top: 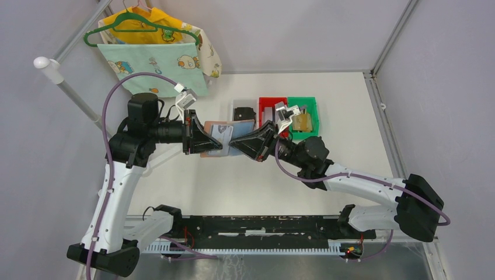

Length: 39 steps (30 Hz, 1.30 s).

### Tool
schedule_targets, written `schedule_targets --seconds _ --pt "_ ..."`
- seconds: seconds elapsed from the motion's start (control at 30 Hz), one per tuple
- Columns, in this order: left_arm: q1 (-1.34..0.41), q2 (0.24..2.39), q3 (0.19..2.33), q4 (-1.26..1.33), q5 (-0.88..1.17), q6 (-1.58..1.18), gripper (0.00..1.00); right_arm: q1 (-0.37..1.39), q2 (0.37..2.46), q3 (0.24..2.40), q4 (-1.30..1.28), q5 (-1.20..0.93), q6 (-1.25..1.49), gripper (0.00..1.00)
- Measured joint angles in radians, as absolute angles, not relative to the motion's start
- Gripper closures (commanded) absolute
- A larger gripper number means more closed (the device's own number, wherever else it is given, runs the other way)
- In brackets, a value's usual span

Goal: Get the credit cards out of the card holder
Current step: Remove the credit card from the card holder.

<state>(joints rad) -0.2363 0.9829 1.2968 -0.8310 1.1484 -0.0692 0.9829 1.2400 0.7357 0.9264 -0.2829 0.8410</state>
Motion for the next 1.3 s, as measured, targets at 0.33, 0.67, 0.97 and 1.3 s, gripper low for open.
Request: schedule_targets --seconds 0.33,0.67,0.97,1.3 --pt "-0.249 0.992 1.297 -0.842 1.245 -0.067 0.82 1.013 1.253 0.715 1.027 -0.271 0.869 1.00" --pt "-0.258 1.008 1.305 -0.874 1.345 -0.063 0.64 1.018 1.220 0.669 1.057 -0.277 0.877 1.00" --pt "-0.256 1.007 1.320 -0.889 1.367 -0.034 0.98 1.018 1.196 0.657 1.060 -0.287 0.888 0.73" --pt "-0.257 1.007 1.330 -0.889 1.351 -0.032 0.98 1.016 1.200 0.648 1.118 -0.313 0.929 0.62"
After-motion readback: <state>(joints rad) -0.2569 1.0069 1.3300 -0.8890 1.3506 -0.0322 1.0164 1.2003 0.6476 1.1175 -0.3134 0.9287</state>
